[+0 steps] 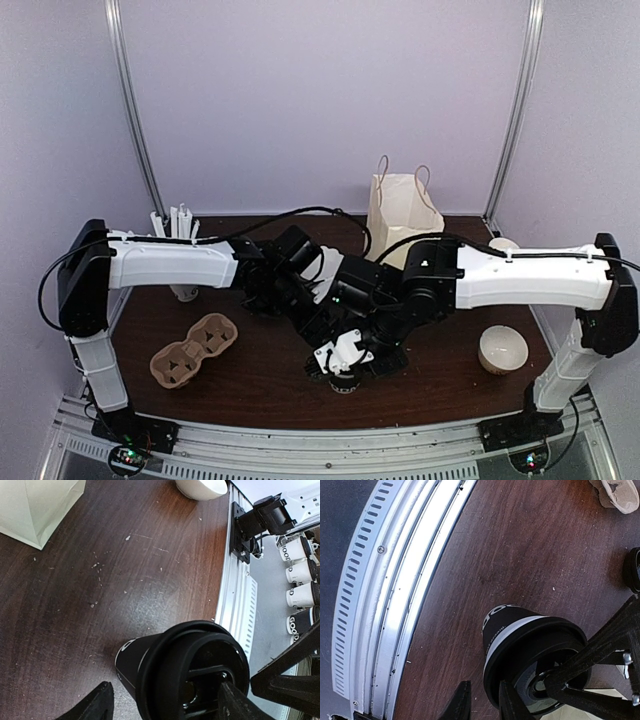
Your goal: Pack the takeout coffee
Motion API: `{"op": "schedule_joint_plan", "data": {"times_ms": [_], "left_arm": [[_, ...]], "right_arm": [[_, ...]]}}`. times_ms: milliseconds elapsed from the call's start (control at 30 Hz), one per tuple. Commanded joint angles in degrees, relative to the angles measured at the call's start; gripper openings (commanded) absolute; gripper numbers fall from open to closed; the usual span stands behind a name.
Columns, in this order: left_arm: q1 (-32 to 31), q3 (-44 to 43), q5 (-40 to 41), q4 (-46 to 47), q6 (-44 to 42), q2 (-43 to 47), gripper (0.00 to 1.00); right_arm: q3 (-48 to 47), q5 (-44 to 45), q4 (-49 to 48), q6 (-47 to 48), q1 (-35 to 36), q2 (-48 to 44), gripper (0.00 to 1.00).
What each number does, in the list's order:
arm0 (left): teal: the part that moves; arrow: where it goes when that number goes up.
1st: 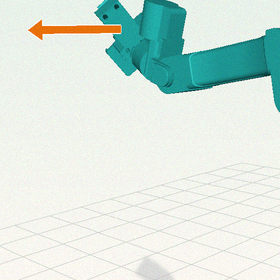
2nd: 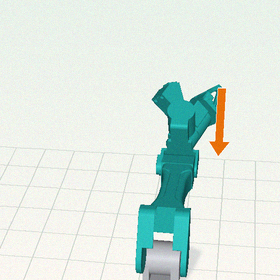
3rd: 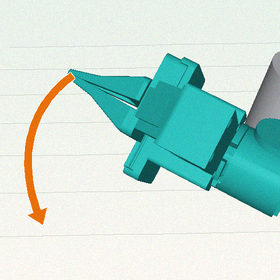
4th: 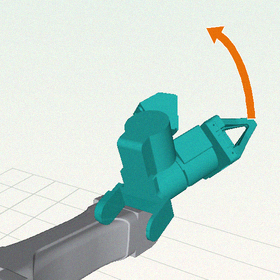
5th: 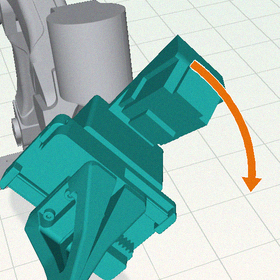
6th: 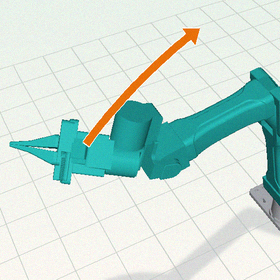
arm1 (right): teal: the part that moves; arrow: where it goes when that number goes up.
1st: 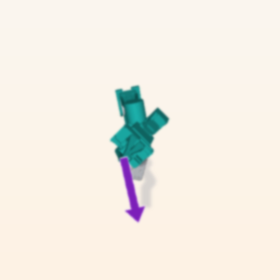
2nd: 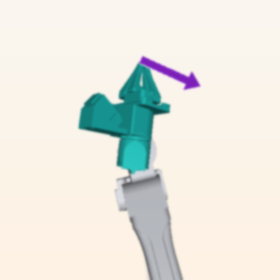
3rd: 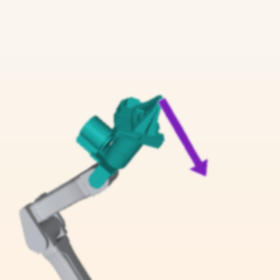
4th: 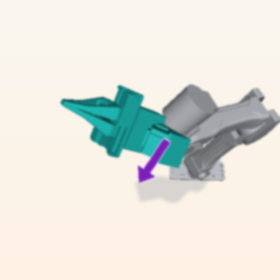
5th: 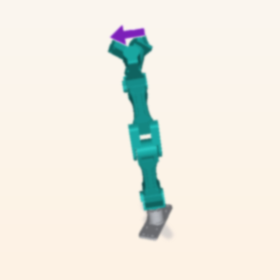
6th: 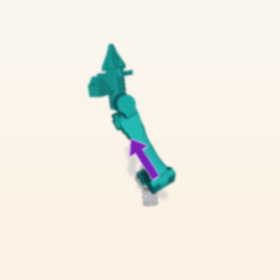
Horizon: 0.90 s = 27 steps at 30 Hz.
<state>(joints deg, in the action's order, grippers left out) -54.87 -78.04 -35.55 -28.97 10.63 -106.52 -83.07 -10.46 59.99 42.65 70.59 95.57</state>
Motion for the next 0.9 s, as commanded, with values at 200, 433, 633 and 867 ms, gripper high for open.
{"op": "schedule_joint_plan", "data": {"times_ms": [200,433,633,867], "left_arm": [[-0.61,3.84,4.06,0.26,-0.98,-1.90,0.70],[-0.63,6.08,4.34,2.57,0.09,-2.80,0.68],[-0.63,6.15,4.99,2.31,-0.24,-3.55,0.67],[-0.56,5.21,5.64,1.83,-0.64,-3.68,0.67]], "right_arm": [[1.85,4.25,-3.89,-0.67,1.70,1.60,0.24],[6.84,7.15,-7.61,0.15,2.85,1.90,0.22],[9.51,6.90,-9.59,-0.10,3.50,2.72,0.20],[11.58,4.12,-9.64,-0.56,3.59,4.19,0.20]]}}
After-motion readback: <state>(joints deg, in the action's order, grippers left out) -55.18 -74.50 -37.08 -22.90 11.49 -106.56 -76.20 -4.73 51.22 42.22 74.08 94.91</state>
